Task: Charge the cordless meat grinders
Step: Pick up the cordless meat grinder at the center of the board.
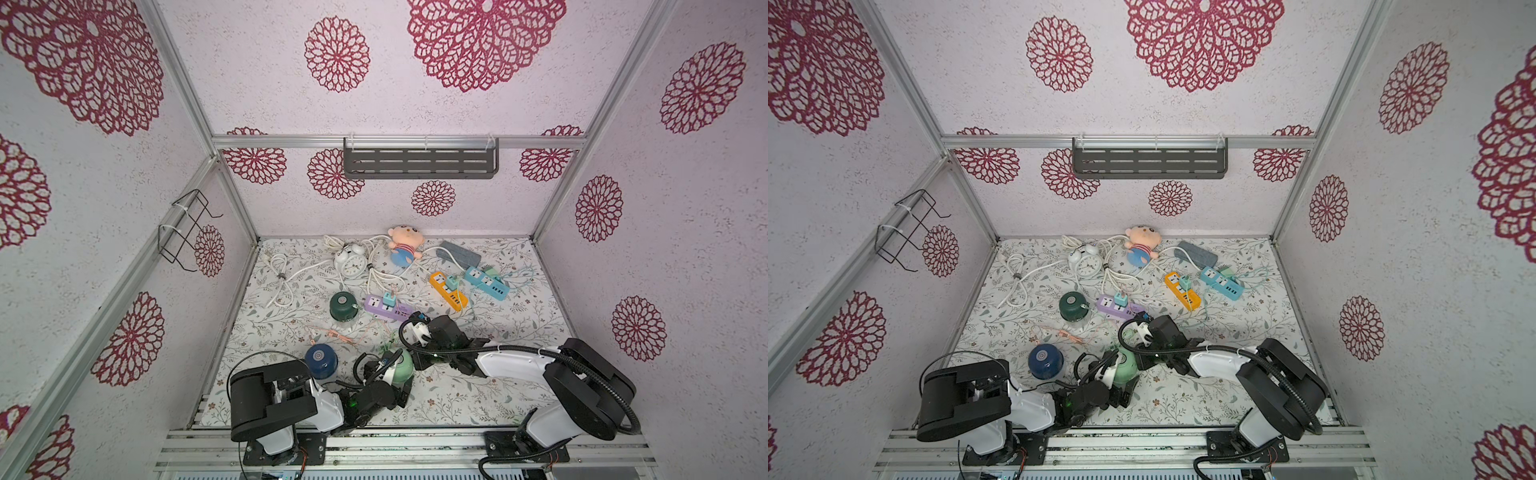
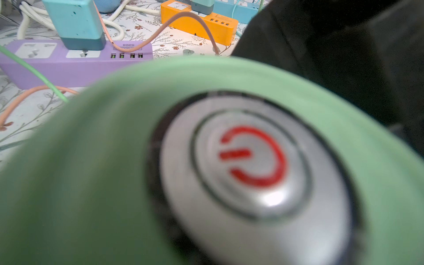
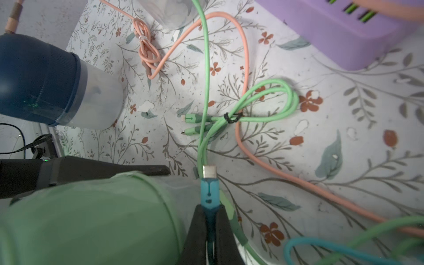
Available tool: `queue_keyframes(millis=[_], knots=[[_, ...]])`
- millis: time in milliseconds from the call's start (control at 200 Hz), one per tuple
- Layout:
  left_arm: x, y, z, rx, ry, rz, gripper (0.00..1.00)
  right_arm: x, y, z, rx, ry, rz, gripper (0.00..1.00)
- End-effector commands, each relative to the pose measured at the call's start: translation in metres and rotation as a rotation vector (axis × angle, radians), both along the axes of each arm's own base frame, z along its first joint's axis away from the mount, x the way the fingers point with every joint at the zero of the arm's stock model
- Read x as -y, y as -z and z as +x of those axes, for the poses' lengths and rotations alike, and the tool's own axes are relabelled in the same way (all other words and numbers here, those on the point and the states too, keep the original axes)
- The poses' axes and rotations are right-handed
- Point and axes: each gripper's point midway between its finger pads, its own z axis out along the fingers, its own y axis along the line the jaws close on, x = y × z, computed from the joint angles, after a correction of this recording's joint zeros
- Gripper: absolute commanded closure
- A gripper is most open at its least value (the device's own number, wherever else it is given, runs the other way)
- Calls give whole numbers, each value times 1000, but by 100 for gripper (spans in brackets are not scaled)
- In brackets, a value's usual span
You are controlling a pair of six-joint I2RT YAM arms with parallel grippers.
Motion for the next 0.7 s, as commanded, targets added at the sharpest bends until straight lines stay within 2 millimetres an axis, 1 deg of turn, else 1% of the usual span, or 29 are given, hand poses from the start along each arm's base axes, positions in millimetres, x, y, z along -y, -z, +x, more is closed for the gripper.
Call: queue_keyframes(millis=[0, 115, 215, 295, 445, 510, 625, 695], knots=[[-4, 9, 9, -23, -43, 29, 2, -20, -24, -27, -7, -106, 91, 100], [-7, 7, 13, -11, -68, 32, 1, -18, -28, -29, 6, -112, 86, 100], [-8, 3, 16, 8, -82, 52, 5, -14, -33, -29, 22, -111, 76, 100], [-6, -3, 18, 26, -72, 62, 11, -11, -39, -28, 41, -108, 65, 100], [-3, -23, 22, 74, -57, 63, 16, -4, -55, -23, 87, -93, 39, 100], [-5, -32, 25, 90, -55, 61, 17, 1, -65, -18, 115, -78, 36, 100], [-9, -49, 31, 115, -45, 51, 20, 13, -82, -11, 155, -51, 29, 100], [-11, -63, 34, 136, -36, 55, 21, 21, -94, -8, 180, -46, 17, 100]])
